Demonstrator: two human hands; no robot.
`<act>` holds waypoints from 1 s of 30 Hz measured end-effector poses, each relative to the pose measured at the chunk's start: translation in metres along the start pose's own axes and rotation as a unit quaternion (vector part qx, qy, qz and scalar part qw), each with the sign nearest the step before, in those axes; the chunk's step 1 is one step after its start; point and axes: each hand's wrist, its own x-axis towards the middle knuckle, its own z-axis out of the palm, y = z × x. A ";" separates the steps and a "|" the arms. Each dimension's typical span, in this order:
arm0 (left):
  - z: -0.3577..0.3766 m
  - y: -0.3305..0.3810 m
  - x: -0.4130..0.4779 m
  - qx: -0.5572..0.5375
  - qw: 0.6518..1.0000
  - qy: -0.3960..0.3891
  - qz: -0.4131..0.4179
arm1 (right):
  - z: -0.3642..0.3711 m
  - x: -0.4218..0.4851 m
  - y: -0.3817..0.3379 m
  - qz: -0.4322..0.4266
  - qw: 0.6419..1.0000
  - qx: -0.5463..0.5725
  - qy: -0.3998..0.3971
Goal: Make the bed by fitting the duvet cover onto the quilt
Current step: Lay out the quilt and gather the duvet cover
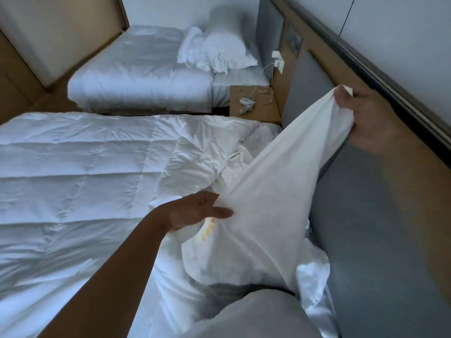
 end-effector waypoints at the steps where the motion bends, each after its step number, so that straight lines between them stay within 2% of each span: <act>1: -0.002 0.002 -0.003 -0.016 0.999 0.015 0.025 | -0.004 0.001 0.001 0.006 1.000 0.022 -0.004; 2: -0.002 0.006 -0.004 -0.027 0.998 0.040 0.043 | -0.005 0.000 0.003 0.014 0.999 0.037 -0.022; 4: 0.002 0.019 -0.007 -0.039 0.993 0.090 0.071 | 0.004 -0.008 0.006 0.043 0.993 0.016 -0.109; 6: 0.010 0.032 -0.005 -0.067 0.988 0.110 0.090 | 0.024 -0.018 0.010 0.074 0.964 -0.132 -0.217; 8: 0.016 0.047 -0.003 -0.074 0.984 0.122 0.103 | 0.058 -0.028 0.021 0.065 0.905 -0.311 -0.283; 10: 0.018 0.062 0.001 -0.072 0.983 0.128 0.111 | 0.096 -0.038 0.033 -0.004 0.874 -0.376 -0.308; 13: 0.017 0.080 0.004 -0.084 0.984 0.096 0.123 | 0.131 -0.046 0.046 -0.081 0.886 -0.325 -0.320; 16: 0.013 0.089 0.002 -0.132 0.986 0.039 0.097 | 0.132 -0.042 0.042 -0.072 0.881 -0.346 -0.314; 19: 0.004 0.087 0.002 -0.077 0.992 0.059 0.085 | 0.122 -0.032 0.036 -0.069 0.838 -0.451 -0.299; 21: -0.005 0.082 0.004 -0.078 0.993 0.058 0.071 | 0.114 -0.028 0.032 -0.067 0.823 -0.464 -0.320; 24: -0.015 0.074 0.006 -0.087 0.996 -0.012 0.031 | 0.109 -0.026 0.030 -0.080 0.827 -0.441 -0.339; 26: -0.020 0.066 0.009 -0.081 0.995 -0.062 0.011 | 0.103 -0.025 0.031 -0.071 0.853 -0.396 -0.333; 30: -0.025 0.055 0.013 -0.168 0.984 -0.049 0.016 | 0.091 -0.027 0.033 -0.014 0.912 -0.287 -0.294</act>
